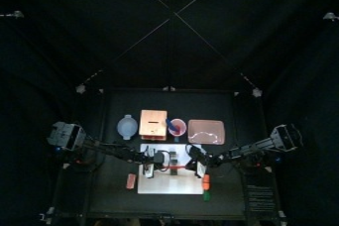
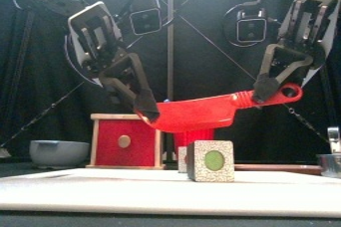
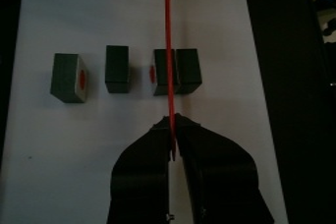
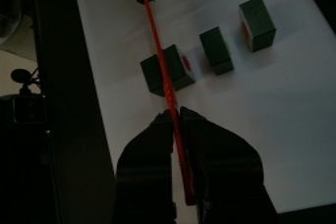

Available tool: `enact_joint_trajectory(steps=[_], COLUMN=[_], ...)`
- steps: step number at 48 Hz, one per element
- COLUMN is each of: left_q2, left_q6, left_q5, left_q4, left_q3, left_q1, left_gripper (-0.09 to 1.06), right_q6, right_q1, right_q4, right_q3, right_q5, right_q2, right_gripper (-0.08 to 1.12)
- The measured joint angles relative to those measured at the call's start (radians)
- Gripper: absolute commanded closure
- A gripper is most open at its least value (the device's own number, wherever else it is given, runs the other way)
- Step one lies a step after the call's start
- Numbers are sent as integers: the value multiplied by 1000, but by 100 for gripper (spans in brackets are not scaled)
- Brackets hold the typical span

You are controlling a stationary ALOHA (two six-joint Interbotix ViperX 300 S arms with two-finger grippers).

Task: Place sushi on board then cut the sushi with the knife then place the pieces on the plate
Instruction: Cut the sushi into 4 pieces

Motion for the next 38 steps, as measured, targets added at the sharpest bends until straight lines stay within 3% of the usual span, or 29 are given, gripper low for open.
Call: enact_joint_trajectory(steps=[23,38], left_q2=[54,57], left_q6=[3,2], left_q5=[-2,-2], left_q4=[-8,-15], left_q3=[-49,-51], left_q1=[-12,-15], left_gripper=[52,52], right_q6=[0,0], right_q1=[31,32], right_q4=[60,67], right_q3=[38,43], right_q5=[0,0], right_q2=[0,0], right_gripper=[71,71])
